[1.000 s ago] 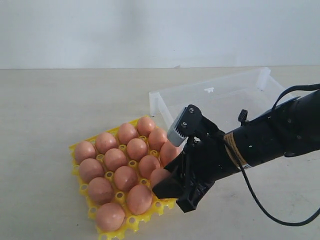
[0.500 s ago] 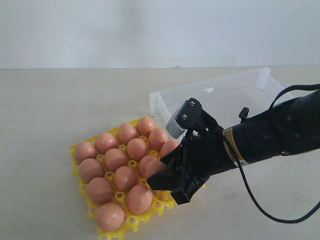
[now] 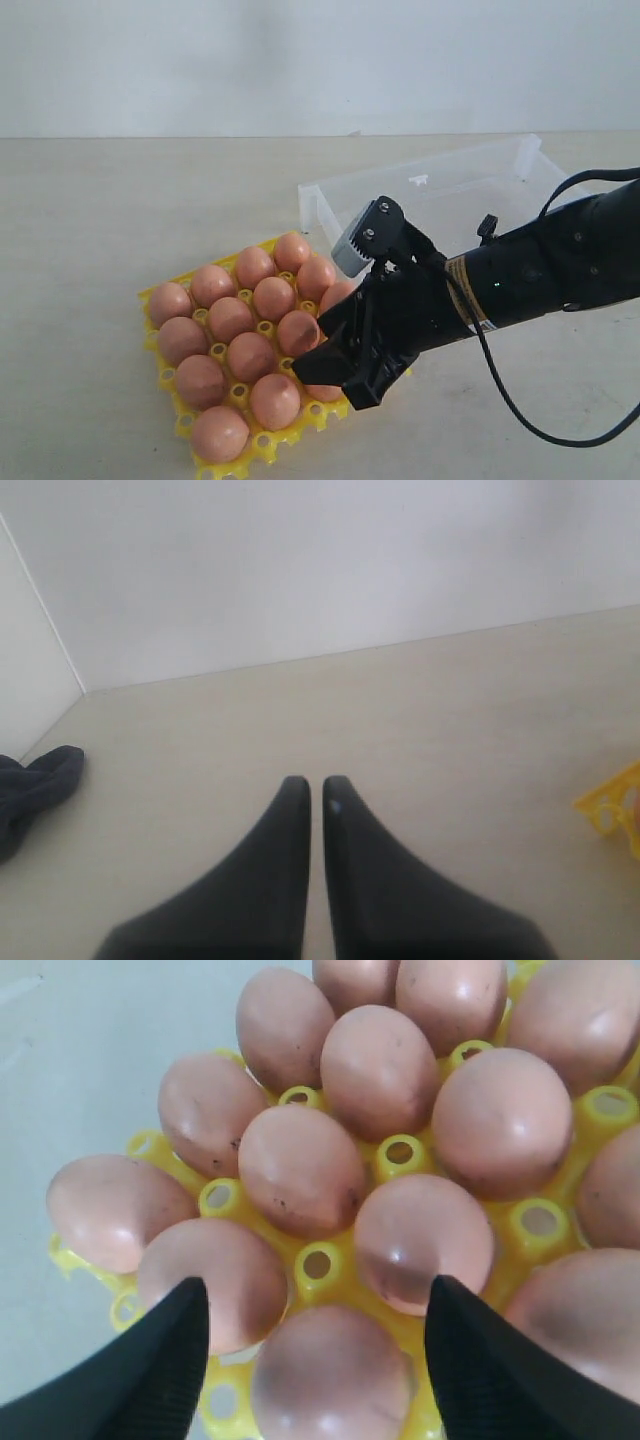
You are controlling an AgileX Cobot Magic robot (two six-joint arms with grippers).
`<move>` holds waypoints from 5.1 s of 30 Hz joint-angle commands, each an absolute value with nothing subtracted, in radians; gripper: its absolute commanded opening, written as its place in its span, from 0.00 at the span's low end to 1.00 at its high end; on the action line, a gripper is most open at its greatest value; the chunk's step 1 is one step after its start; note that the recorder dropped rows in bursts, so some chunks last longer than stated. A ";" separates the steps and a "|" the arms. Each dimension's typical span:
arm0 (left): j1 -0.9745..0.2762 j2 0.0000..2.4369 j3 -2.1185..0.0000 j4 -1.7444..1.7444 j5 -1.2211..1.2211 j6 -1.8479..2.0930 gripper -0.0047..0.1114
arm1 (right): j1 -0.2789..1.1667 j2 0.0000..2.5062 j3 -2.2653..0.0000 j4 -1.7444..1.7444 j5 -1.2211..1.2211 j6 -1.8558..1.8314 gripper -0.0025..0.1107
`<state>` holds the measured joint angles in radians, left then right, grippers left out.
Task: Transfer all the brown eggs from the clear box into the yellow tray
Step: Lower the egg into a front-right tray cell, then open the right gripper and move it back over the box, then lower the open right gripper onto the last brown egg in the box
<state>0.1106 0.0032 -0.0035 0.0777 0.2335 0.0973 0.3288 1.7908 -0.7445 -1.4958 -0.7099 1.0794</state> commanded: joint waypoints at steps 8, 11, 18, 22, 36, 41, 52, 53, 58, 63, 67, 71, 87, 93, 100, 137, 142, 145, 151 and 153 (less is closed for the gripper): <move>0.106 0.000 0.000 0.076 0.232 0.094 0.08 | 0.327 1.654 -0.829 -1.436 -0.660 1.390 0.51; 0.106 0.000 0.000 0.076 0.232 0.094 0.08 | 0.327 1.581 -0.937 -1.526 -0.476 1.555 0.51; 0.106 0.000 0.000 0.076 0.232 0.094 0.08 | 0.168 1.626 -1.292 -1.744 -0.547 2.098 0.38; 0.106 0.000 0.000 0.076 0.232 0.094 0.08 | 0.062 1.697 -1.408 -1.744 -0.622 2.076 0.36; 0.106 0.000 0.000 0.076 0.232 0.094 0.08 | -0.002 1.535 -1.469 -1.744 0.083 1.474 0.02; 0.106 0.000 0.000 0.076 0.232 0.094 0.08 | -0.019 1.560 -1.477 -1.248 0.559 0.969 0.02; 0.106 0.000 0.000 0.076 0.232 0.094 0.08 | -0.192 1.734 -1.500 0.051 1.221 -0.604 0.02; 0.106 0.000 0.000 0.076 0.232 0.094 0.08 | -0.172 1.737 -1.502 0.066 1.221 -0.628 0.02; 0.106 0.000 0.000 0.076 0.232 0.094 0.08 | -0.115 1.791 -1.505 0.175 1.221 -0.951 0.02; 0.106 0.000 0.000 0.076 0.232 0.094 0.08 | -0.118 1.853 -1.512 0.109 1.221 -1.274 0.02; 0.106 0.000 0.000 0.076 0.232 0.094 0.08 | -0.118 1.896 -1.514 0.092 1.221 -1.284 0.07; 0.106 0.000 0.000 0.076 0.232 0.094 0.08 | -0.118 1.930 -1.514 0.095 1.221 -1.284 0.34; 0.106 0.000 0.000 0.076 0.232 0.094 0.08 | -0.120 2.038 -1.514 -0.024 1.035 -1.206 0.56; 0.106 0.000 0.000 0.076 0.232 0.094 0.08 | -0.120 2.080 -1.514 -0.034 1.038 -1.203 0.56; 0.106 0.000 0.000 0.076 0.232 0.094 0.08 | -0.120 2.146 -1.514 -0.035 1.025 -1.178 0.56; 0.106 0.000 0.000 0.076 0.232 0.094 0.08 | -0.120 2.058 -1.595 0.280 0.781 -0.416 0.56; 0.106 0.000 0.000 0.076 0.232 0.094 0.08 | -0.120 2.008 -1.596 0.196 1.040 -0.449 0.56; 0.106 0.000 0.000 0.076 0.232 0.094 0.08 | -0.120 1.986 -1.596 0.129 1.221 -0.649 0.56; 0.106 0.000 0.000 0.076 0.232 0.094 0.08 | -0.120 1.976 -1.596 0.033 1.221 -0.783 0.56; 0.106 0.000 0.000 0.076 0.232 0.094 0.08 | -0.120 1.980 -1.596 0.031 1.221 -0.796 0.56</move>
